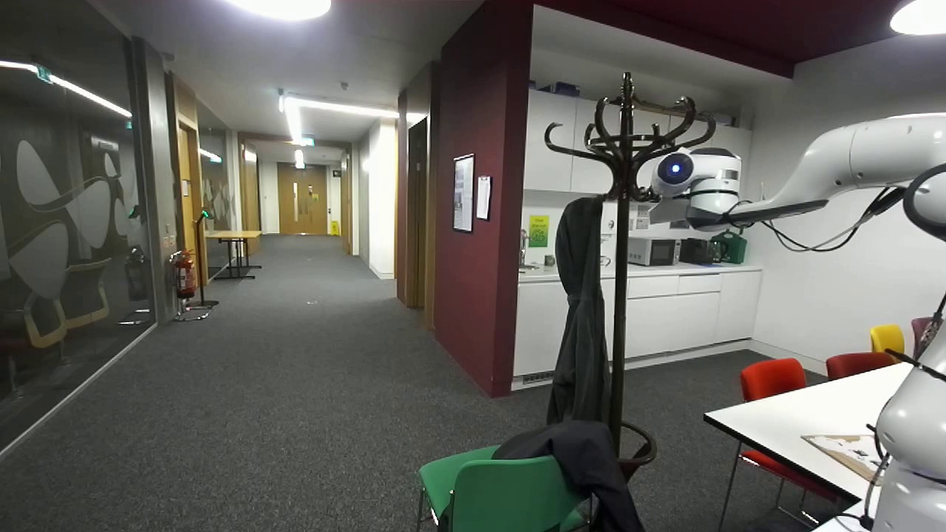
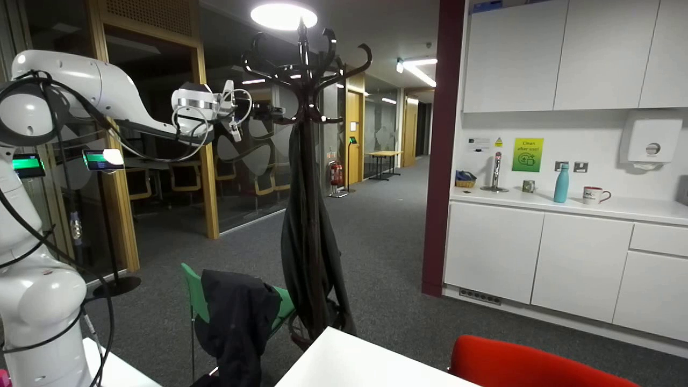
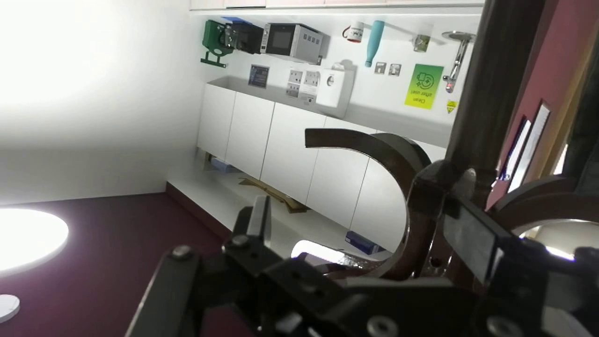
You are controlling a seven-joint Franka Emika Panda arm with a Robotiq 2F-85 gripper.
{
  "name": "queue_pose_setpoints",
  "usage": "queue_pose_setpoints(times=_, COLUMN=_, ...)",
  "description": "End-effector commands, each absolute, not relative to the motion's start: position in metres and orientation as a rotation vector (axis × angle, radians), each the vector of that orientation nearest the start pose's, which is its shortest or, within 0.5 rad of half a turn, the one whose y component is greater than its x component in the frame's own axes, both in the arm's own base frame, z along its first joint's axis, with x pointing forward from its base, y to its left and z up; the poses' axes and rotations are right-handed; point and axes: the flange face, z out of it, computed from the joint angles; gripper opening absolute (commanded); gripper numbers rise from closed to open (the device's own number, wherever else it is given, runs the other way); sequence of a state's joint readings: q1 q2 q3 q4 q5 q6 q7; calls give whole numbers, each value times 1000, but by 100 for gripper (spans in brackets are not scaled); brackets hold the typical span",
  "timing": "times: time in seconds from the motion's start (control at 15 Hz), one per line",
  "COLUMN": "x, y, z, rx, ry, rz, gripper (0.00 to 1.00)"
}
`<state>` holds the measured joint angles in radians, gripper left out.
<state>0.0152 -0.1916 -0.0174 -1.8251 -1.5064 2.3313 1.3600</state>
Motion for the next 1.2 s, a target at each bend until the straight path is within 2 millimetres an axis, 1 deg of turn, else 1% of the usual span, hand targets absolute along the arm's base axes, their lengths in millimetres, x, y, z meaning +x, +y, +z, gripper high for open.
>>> queue_pose_setpoints(times=0.0, x=525, y=-41, z=707, rx=1828, ry=-629, rz=1502, gripper=100)
queue_pose_setpoints(times=0.33, x=512, y=-69, z=700, rx=1812, ry=-693, rz=1448, gripper=100)
queue_pose_setpoints(times=0.53, x=508, y=-77, z=699, rx=1806, ry=-703, rz=1435, gripper=100)
queue_pose_setpoints(times=0.67, x=507, y=-73, z=700, rx=1808, ry=-693, rz=1441, gripper=100)
queue_pose_setpoints(times=0.87, x=510, y=-59, z=704, rx=1812, ry=-661, rz=1470, gripper=100)
queue_pose_setpoints(times=1.13, x=519, y=-37, z=705, rx=1833, ry=-607, rz=1498, gripper=100)
